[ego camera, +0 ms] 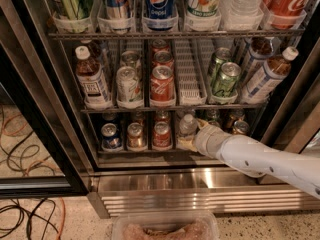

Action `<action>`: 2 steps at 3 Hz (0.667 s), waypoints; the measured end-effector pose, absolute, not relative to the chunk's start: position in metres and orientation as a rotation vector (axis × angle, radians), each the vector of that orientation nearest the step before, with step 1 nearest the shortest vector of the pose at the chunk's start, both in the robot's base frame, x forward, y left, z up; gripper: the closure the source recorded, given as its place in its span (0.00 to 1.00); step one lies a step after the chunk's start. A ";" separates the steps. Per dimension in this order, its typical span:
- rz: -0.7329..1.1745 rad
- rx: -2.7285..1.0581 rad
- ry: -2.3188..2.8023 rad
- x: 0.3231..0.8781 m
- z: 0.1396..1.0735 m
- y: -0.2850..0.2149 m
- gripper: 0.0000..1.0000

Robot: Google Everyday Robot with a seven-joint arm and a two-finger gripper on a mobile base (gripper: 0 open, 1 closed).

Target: Pick water bottle from bottom shelf of fridge

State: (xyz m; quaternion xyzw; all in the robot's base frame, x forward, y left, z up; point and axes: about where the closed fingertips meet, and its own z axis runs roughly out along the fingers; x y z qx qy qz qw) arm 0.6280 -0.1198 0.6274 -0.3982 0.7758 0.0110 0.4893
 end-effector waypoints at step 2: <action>0.027 -0.968 1.885 0.628 0.627 -0.120 0.87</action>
Offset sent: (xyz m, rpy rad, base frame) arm 0.0000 0.0000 0.0000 0.0000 0.0000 0.0000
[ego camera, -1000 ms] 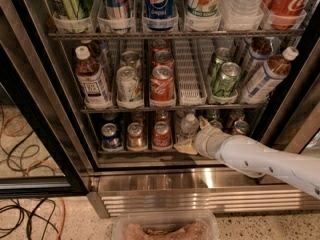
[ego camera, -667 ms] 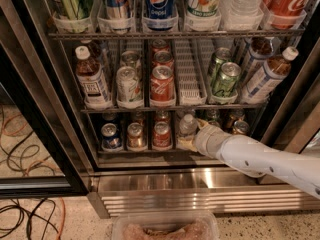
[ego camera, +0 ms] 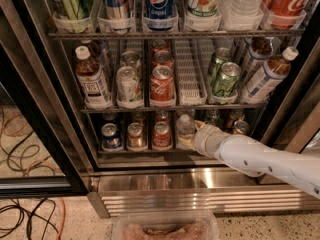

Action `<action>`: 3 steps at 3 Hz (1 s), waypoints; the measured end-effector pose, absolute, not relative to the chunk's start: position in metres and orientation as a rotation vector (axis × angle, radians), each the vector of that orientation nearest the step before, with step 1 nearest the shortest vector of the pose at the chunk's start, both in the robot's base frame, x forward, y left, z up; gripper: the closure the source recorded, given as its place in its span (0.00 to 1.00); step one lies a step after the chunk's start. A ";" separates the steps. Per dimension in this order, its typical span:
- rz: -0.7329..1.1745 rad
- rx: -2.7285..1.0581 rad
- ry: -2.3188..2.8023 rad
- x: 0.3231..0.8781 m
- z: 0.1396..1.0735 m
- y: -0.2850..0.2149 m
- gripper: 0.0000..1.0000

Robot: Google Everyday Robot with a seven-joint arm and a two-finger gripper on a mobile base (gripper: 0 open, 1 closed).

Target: Pick water bottle from bottom shelf of fridge

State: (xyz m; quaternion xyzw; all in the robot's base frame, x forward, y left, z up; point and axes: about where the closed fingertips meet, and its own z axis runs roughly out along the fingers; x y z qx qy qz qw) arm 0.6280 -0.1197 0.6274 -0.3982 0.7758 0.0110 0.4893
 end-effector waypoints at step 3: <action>0.043 -0.967 1.842 0.627 0.655 -0.125 1.00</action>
Offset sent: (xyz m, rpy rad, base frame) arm 0.0000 0.0000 0.0000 0.0000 0.0000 0.0000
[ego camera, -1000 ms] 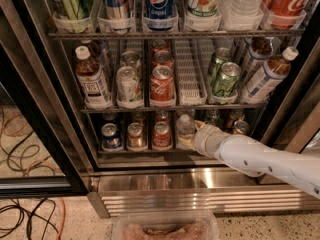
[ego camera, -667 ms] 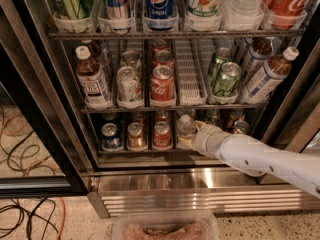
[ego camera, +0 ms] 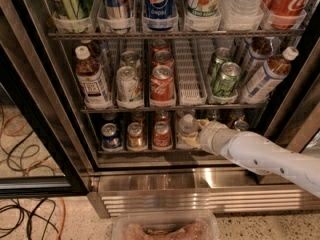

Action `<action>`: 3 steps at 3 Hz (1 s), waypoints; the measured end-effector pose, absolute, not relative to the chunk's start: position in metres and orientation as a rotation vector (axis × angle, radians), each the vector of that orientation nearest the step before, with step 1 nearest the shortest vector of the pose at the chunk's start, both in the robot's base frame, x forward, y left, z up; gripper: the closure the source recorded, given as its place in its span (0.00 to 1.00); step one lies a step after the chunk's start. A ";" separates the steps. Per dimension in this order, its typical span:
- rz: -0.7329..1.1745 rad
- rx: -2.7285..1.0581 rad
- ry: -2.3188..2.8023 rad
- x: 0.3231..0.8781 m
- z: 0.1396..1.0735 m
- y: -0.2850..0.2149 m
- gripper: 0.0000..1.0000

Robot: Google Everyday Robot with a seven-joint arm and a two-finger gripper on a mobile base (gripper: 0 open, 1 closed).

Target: Pick water bottle from bottom shelf of fridge

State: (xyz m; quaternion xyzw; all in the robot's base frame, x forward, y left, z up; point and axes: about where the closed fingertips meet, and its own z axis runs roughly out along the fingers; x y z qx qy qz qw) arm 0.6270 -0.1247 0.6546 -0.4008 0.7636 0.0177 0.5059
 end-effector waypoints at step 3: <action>0.074 -1.035 1.731 0.618 0.694 -0.122 1.00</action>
Offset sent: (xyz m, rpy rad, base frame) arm -0.0007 0.0082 0.0291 0.0147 -0.0799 0.0955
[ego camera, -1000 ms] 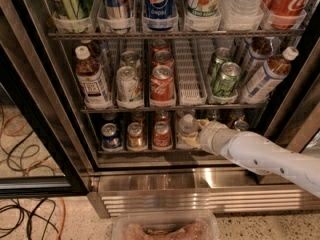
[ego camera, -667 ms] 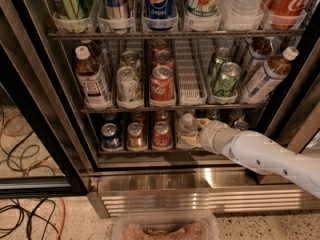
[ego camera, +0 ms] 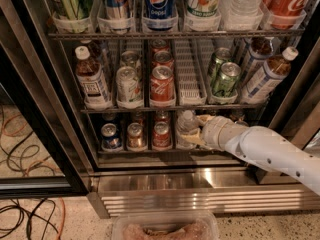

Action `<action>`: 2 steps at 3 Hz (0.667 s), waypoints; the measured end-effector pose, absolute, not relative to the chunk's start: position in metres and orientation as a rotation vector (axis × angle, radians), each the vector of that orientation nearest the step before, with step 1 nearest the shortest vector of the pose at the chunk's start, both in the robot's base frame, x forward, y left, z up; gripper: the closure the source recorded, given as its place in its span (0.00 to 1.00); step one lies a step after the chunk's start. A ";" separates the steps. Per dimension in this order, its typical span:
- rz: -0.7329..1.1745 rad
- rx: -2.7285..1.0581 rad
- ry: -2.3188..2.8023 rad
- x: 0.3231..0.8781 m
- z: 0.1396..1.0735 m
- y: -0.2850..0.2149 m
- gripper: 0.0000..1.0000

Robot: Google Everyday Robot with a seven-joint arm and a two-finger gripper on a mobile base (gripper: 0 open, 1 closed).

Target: Pick water bottle from bottom shelf of fridge

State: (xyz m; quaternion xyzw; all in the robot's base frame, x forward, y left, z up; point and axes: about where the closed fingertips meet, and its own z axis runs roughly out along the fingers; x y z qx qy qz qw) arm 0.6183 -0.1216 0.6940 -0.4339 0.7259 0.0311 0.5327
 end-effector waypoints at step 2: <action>0.030 -1.107 1.775 0.559 0.711 -0.144 1.00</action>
Offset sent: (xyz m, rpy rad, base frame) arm -0.1048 -0.0355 0.0236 -0.1318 0.0794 0.0280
